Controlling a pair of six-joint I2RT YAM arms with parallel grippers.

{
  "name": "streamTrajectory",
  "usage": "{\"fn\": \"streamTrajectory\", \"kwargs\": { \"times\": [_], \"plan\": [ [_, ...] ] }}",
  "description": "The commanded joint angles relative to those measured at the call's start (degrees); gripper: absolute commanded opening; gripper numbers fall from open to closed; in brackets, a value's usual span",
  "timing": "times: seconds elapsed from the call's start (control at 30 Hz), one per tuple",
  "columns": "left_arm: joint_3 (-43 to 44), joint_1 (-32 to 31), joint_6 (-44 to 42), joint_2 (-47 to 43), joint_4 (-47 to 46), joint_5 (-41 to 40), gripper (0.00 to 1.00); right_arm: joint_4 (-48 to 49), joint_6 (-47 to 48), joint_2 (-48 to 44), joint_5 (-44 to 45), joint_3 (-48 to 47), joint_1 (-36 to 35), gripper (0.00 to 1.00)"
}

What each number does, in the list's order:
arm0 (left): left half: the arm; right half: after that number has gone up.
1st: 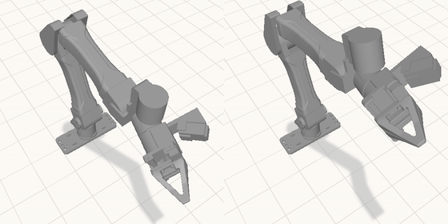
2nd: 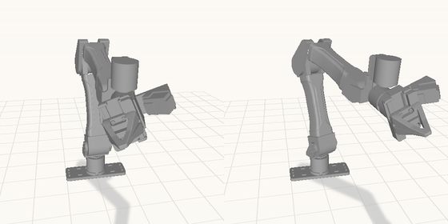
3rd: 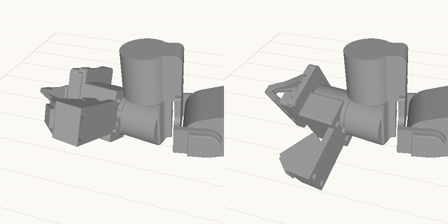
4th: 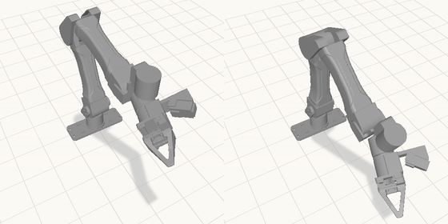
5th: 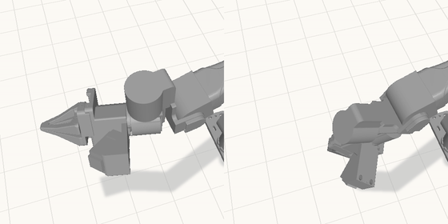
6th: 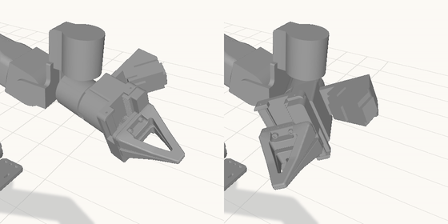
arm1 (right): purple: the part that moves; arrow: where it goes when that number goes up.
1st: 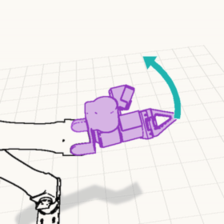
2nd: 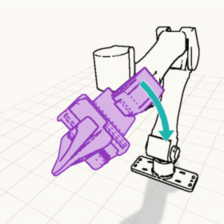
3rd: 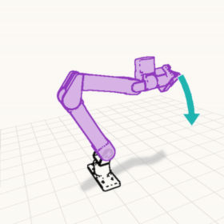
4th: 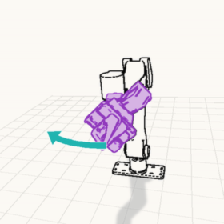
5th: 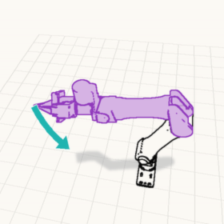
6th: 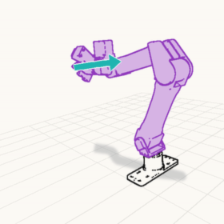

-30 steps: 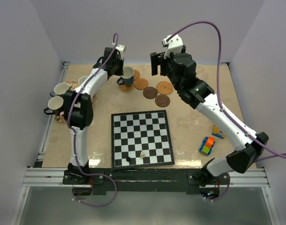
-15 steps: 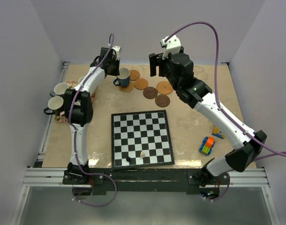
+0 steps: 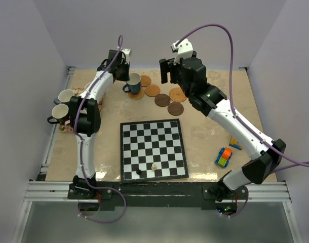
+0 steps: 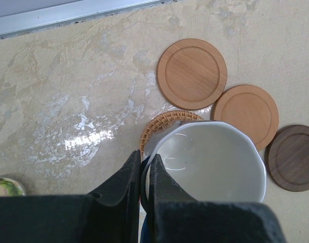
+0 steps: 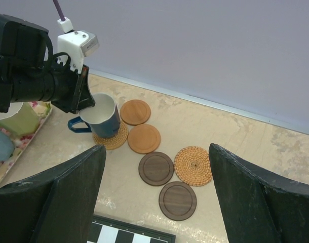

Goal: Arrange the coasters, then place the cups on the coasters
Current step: Place the cup on the coaster.

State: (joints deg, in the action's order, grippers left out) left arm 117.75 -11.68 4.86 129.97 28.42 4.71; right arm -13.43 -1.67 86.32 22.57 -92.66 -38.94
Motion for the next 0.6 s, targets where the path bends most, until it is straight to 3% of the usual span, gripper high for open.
{"fn": "streamTrajectory", "kwargs": {
  "times": [0.0,0.57],
  "plan": [
    [3.18,-0.01,-0.29,-1.12,-2.85,1.35,0.0,0.16,-0.88,-0.37,-0.6,-2.17,0.09,0.86],
    [0.64,-0.01,0.41,-0.86,-4.17,0.74,0.0,-0.19,-1.05,-0.28,-0.68,-2.26,0.09,0.87]
  ]
}}
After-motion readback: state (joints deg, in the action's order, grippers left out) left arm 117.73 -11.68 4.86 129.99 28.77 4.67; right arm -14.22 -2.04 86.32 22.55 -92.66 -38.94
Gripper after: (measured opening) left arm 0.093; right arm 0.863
